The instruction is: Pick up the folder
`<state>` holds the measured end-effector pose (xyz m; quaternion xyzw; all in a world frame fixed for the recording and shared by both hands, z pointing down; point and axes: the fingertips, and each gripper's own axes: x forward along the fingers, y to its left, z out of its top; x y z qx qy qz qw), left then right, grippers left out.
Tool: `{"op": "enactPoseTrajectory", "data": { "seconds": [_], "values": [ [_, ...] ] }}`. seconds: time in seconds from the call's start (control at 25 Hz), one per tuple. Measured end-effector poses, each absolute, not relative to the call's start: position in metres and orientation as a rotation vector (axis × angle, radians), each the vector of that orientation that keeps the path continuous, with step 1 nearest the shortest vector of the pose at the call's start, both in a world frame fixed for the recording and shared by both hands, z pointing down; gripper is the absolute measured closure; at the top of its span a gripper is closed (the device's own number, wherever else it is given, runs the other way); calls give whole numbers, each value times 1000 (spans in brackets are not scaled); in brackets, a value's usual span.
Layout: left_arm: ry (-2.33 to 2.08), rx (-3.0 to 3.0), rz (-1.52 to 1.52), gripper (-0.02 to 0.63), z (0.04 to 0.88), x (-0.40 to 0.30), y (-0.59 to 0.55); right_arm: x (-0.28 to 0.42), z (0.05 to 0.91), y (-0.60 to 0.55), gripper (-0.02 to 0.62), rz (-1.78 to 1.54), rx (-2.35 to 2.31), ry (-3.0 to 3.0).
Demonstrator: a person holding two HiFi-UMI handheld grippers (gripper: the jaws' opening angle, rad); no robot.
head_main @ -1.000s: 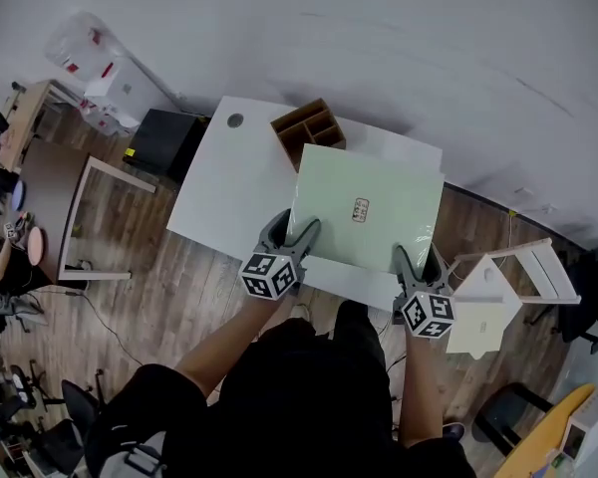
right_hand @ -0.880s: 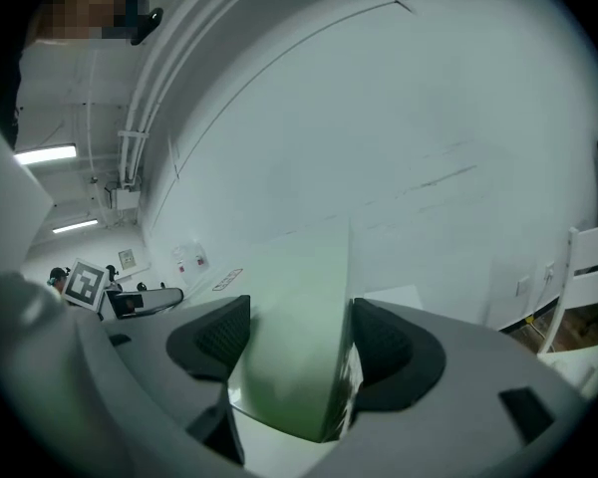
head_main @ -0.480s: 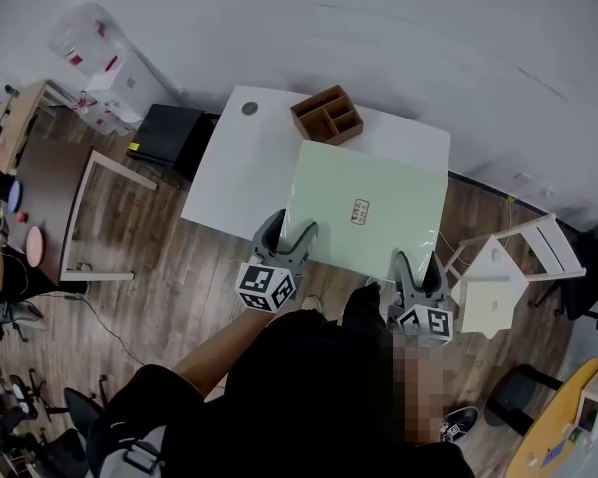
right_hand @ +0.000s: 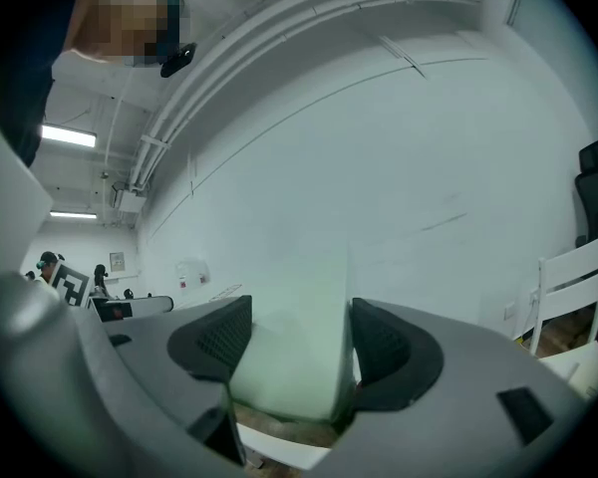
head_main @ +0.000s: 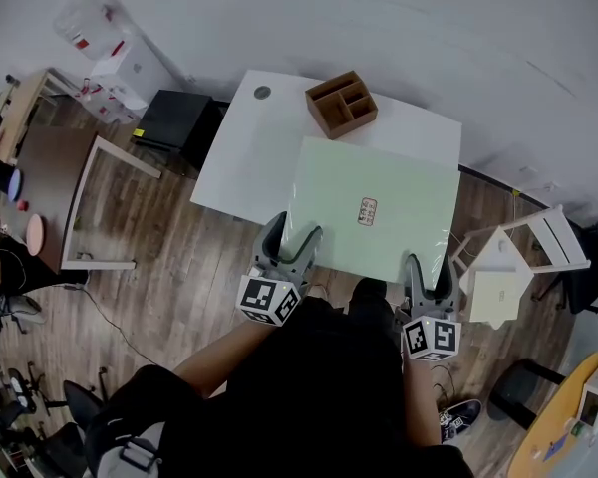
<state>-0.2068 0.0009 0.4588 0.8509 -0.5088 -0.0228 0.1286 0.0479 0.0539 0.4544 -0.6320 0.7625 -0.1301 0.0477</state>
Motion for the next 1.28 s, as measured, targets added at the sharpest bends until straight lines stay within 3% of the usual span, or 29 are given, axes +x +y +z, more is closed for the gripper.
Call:
{"op": "enactPoseTrajectory", "data": {
  "seconds": [1.28],
  "values": [
    [-1432,2568,-95,293,456,-170,-8,80,453,63,268,-352,-2066,2203]
  ]
}}
